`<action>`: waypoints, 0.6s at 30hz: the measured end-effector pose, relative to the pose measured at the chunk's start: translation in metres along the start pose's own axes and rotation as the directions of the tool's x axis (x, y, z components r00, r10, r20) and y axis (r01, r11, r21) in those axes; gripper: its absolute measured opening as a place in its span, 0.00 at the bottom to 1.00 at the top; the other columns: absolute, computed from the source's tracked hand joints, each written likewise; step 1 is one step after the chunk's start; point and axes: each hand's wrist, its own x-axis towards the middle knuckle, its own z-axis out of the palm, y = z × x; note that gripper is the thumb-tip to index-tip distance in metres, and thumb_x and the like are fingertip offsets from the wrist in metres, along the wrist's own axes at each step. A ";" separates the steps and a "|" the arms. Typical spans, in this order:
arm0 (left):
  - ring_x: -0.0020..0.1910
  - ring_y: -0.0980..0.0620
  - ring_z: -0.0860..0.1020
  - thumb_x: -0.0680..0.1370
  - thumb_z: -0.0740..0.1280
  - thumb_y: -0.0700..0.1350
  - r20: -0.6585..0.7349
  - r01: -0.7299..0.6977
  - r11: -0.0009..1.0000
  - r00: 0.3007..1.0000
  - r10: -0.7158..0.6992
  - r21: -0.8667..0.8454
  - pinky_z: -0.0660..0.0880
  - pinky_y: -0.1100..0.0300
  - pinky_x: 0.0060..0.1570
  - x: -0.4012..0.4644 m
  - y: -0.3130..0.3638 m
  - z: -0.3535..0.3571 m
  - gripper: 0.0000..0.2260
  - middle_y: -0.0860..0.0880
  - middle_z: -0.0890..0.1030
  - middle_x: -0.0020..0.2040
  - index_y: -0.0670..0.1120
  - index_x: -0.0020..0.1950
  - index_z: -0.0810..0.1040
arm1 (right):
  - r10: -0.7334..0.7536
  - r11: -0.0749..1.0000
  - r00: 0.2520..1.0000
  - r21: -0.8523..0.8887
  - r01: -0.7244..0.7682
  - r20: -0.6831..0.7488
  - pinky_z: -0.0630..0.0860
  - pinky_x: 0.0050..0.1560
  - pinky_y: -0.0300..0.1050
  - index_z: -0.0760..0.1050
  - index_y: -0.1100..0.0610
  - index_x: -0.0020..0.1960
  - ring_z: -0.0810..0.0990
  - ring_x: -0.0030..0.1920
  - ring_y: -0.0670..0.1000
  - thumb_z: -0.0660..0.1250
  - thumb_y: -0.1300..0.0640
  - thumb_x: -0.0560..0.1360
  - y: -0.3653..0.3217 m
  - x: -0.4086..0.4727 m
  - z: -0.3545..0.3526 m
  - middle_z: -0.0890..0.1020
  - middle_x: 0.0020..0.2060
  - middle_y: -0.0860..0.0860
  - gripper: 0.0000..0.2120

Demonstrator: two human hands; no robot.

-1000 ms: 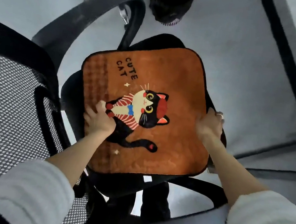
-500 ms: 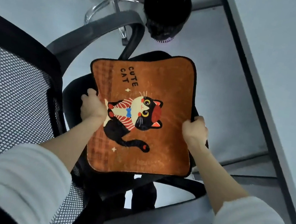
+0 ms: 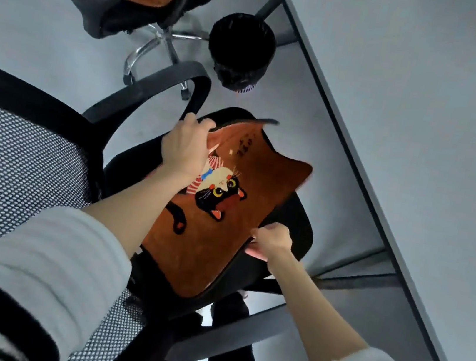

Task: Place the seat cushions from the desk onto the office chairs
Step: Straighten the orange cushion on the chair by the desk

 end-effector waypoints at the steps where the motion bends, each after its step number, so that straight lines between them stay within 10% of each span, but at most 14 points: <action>1: 0.53 0.39 0.75 0.78 0.60 0.36 -0.008 -0.042 0.999 0.999 0.042 0.022 0.73 0.47 0.45 -0.001 0.002 0.001 0.18 0.41 0.74 0.56 0.48 0.67 0.72 | 0.053 0.999 0.999 -0.008 -0.053 -0.001 0.83 0.36 0.47 0.71 0.60 0.37 0.79 0.31 0.53 0.64 0.63 0.75 0.008 0.002 0.002 0.79 0.35 0.57 0.08; 7: 0.56 0.41 0.74 0.77 0.60 0.36 -0.016 -0.116 0.993 0.993 0.117 0.019 0.71 0.49 0.49 -0.007 -0.002 0.022 0.21 0.42 0.76 0.58 0.47 0.70 0.68 | 0.218 0.956 0.967 -0.227 -0.186 0.129 0.80 0.30 0.44 0.73 0.64 0.39 0.80 0.32 0.56 0.61 0.63 0.76 0.038 0.015 0.009 0.81 0.41 0.61 0.08; 12: 0.64 0.38 0.68 0.77 0.61 0.38 0.170 0.164 0.978 0.975 -0.140 -0.130 0.69 0.45 0.60 -0.036 -0.031 0.062 0.23 0.38 0.70 0.65 0.44 0.72 0.63 | -0.005 0.936 1.000 -0.351 0.001 -0.009 0.80 0.51 0.51 0.76 0.63 0.49 0.81 0.47 0.59 0.59 0.55 0.76 0.013 0.042 -0.017 0.81 0.46 0.58 0.12; 18: 0.68 0.35 0.63 0.77 0.63 0.41 0.485 0.716 0.676 0.660 -0.573 -0.176 0.66 0.45 0.64 -0.061 -0.068 0.115 0.29 0.36 0.61 0.70 0.46 0.76 0.55 | -0.293 0.834 0.931 -0.533 0.139 -0.216 0.67 0.64 0.54 0.63 0.62 0.69 0.68 0.66 0.61 0.57 0.64 0.74 -0.025 0.097 -0.033 0.70 0.65 0.61 0.23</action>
